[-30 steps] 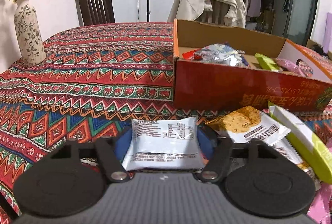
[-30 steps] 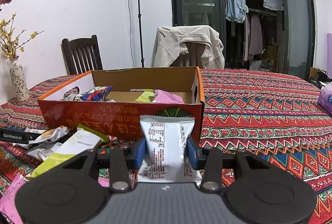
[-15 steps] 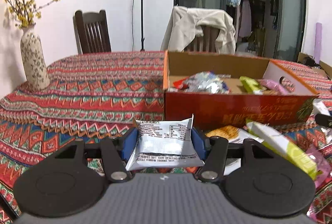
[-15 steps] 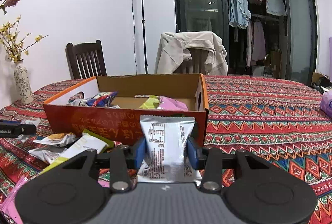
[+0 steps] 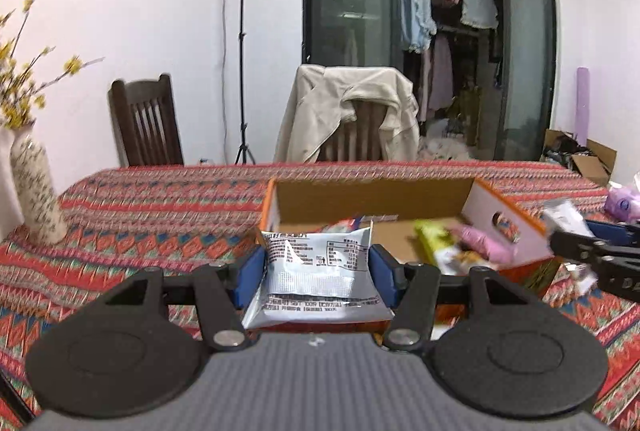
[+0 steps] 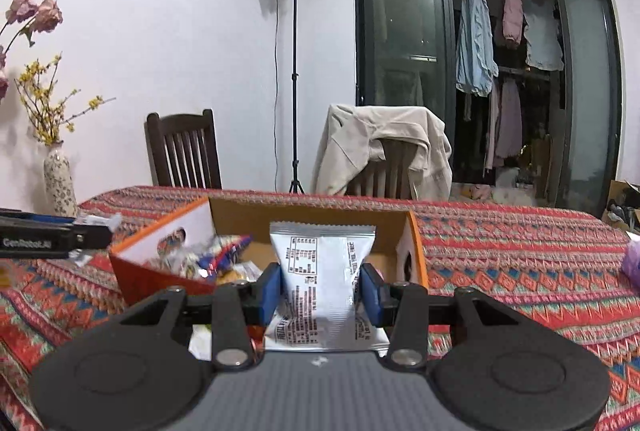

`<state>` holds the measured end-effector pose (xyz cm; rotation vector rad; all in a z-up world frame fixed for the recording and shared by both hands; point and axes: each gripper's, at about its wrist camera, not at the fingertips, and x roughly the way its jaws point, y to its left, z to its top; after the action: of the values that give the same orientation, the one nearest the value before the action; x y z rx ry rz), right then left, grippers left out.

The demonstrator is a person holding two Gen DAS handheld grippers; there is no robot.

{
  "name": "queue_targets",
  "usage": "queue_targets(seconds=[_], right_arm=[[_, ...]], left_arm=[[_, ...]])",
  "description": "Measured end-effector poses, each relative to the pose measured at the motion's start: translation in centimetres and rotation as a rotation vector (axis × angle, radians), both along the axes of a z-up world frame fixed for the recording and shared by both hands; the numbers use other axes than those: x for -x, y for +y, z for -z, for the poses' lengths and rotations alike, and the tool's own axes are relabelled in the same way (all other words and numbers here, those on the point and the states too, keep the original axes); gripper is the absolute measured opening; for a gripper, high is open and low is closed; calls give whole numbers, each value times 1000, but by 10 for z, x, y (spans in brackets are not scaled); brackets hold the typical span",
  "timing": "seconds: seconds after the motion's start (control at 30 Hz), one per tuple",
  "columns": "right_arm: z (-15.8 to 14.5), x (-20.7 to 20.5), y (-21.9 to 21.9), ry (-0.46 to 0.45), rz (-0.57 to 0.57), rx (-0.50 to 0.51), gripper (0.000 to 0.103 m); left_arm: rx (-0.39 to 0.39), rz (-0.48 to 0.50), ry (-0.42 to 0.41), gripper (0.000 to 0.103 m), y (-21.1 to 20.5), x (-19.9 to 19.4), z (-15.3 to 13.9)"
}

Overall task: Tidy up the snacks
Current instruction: 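Carry both white packets over the box and open both grippers inside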

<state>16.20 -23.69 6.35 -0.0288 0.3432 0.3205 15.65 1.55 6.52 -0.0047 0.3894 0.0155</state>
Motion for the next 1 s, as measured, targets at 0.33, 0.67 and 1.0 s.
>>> queue_targets(seconds=[0.33, 0.67, 1.0], right_arm=[[-25, -60, 23, 10, 29, -23, 42], [3, -114, 34, 34, 72, -36, 42], [25, -126, 32, 113, 65, -34, 64]], left_arm=[[42, 3, -2, 59, -22, -57, -13], [64, -46, 13, 59, -18, -113, 18], [100, -54, 25, 84, -6, -116, 36]])
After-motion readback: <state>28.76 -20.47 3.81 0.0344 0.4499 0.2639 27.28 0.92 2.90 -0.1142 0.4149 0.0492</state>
